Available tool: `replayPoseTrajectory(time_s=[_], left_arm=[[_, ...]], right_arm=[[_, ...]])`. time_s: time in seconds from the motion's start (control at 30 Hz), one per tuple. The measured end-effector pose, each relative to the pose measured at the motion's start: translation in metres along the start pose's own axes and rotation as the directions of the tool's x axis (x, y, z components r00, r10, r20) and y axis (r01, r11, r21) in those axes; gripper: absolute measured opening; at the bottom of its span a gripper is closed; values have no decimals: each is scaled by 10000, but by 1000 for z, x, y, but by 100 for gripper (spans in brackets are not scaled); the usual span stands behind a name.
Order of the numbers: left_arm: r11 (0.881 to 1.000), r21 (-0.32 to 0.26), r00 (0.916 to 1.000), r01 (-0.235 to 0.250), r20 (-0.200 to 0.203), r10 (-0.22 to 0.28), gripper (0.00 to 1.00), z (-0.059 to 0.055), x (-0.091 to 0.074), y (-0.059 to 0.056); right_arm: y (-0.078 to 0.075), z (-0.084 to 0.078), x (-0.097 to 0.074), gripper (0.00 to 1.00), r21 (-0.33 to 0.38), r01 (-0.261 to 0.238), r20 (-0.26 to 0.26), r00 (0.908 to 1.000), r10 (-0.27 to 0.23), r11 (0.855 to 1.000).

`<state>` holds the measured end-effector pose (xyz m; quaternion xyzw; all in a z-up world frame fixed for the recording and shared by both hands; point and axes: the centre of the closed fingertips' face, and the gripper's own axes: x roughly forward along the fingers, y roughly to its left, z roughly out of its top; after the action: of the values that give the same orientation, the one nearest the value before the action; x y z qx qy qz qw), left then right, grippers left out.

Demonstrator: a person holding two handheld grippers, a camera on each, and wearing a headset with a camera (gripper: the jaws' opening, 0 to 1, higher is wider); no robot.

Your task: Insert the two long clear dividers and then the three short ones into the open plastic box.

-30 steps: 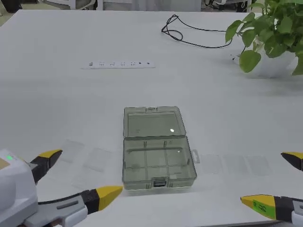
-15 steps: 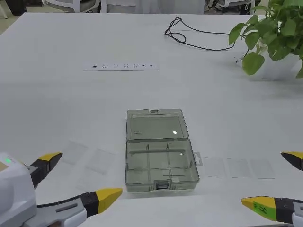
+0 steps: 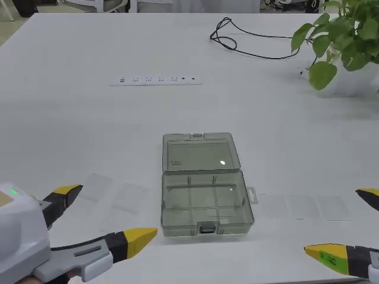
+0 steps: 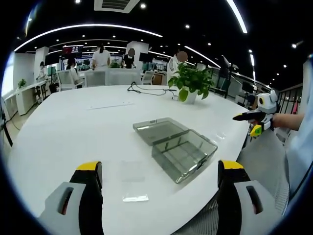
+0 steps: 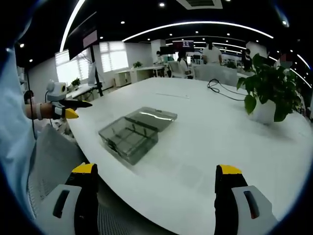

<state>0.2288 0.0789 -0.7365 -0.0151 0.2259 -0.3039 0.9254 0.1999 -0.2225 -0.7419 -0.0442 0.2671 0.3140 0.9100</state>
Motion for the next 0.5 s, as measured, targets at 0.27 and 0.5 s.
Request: replayPoseTrajectory(time_s=[0.27, 0.5], left_arm=[[10000, -51, 10000, -80, 45, 81, 100, 4, -4, 0], [9998, -150, 9999, -137, -29, 137, 100, 8, -9, 0]], right_arm=[[-1, 4, -2, 100, -24, 32, 12, 10000, -32, 10000], [7, 8, -2, 100, -53, -269, -262, 9993, 267, 9996]])
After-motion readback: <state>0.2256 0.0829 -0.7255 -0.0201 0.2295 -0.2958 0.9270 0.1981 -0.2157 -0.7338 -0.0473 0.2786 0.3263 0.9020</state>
